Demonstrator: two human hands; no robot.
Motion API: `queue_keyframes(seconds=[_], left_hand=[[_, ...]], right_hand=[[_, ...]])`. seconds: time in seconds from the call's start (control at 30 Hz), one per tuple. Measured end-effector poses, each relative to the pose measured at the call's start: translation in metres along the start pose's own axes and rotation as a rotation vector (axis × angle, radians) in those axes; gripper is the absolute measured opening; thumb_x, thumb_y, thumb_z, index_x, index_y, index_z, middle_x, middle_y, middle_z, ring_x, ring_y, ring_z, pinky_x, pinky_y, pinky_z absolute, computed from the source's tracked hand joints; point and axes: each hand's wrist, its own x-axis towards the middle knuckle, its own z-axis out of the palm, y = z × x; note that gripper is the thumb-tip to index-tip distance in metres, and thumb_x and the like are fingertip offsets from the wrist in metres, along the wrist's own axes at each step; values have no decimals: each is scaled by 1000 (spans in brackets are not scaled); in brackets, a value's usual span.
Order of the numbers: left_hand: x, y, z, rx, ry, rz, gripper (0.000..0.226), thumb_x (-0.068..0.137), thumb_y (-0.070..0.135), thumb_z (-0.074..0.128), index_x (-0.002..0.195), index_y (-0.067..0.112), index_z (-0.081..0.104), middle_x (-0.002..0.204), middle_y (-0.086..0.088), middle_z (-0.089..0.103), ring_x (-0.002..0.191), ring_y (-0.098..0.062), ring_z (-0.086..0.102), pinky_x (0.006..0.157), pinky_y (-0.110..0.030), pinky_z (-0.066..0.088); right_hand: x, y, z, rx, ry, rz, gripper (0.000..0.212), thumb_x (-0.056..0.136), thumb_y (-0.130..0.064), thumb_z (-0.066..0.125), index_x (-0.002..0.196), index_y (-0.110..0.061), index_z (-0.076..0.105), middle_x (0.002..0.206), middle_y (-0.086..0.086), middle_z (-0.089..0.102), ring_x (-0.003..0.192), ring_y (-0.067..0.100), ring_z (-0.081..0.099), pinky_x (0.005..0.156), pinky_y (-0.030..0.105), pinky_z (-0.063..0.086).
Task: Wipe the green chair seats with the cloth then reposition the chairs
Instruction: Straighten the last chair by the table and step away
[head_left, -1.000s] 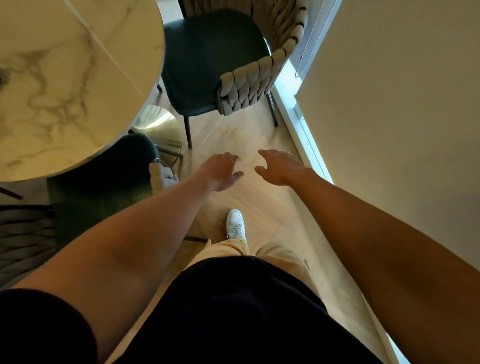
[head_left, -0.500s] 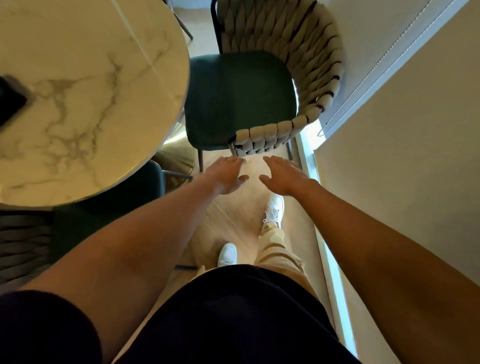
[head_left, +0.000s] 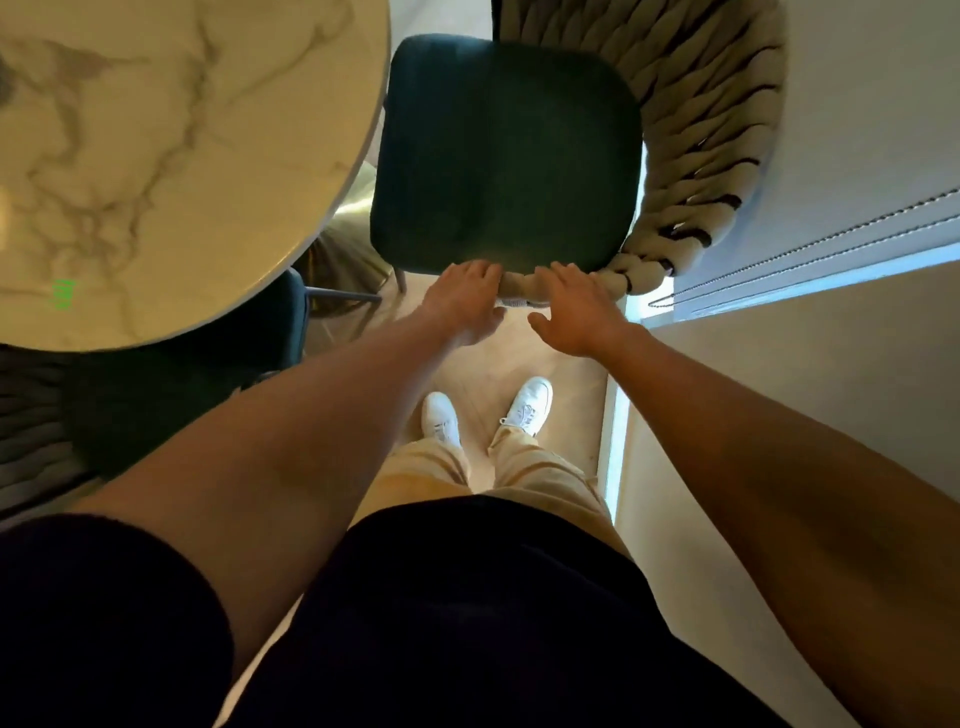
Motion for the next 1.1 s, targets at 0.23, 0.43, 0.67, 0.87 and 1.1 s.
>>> queue_keyframes(seconds=[0.23, 0.43, 0.67, 0.87, 1.1], left_hand=[[42, -4, 23, 75, -63, 2, 52, 96, 50, 60, 132, 14, 49, 137, -10, 58, 129, -31, 52, 111, -45, 37], [45, -8, 31, 133, -3, -4, 50, 95, 52, 63, 124, 14, 51, 122, -8, 64, 110, -29, 62, 87, -41, 50], [35, -13, 26, 190, -23, -34, 49, 97, 49, 61, 127, 13, 50, 126, -10, 62, 113, -30, 59, 91, -42, 48], [10, -23, 36, 169, -24, -41, 48, 97, 48, 61, 125, 12, 51, 123, -10, 63, 111, -29, 60, 90, -41, 47], [5, -42, 34, 165, -16, -39, 49, 97, 47, 62, 129, 13, 50, 122, -8, 64, 108, -27, 62, 90, -39, 50]], right_hand=[[37, 28, 8, -129, -67, -21, 59, 94, -30, 67, 147, -22, 40, 138, 9, 58, 121, 33, 57, 109, 48, 41], [48, 34, 9, -196, -79, -61, 36, 92, -21, 71, 120, -22, 50, 105, 6, 65, 83, 29, 64, 81, 51, 58], [44, 17, 11, -179, -79, -78, 43, 90, -14, 72, 126, -22, 50, 110, 8, 66, 87, 29, 64, 82, 48, 57], [33, 1, 23, -190, -118, -109, 43, 90, -12, 70, 126, -22, 49, 109, 7, 66, 84, 27, 63, 79, 49, 57], [39, -14, 27, -164, -101, -119, 45, 90, -10, 71, 128, -21, 50, 110, 7, 65, 82, 22, 58, 81, 44, 56]])
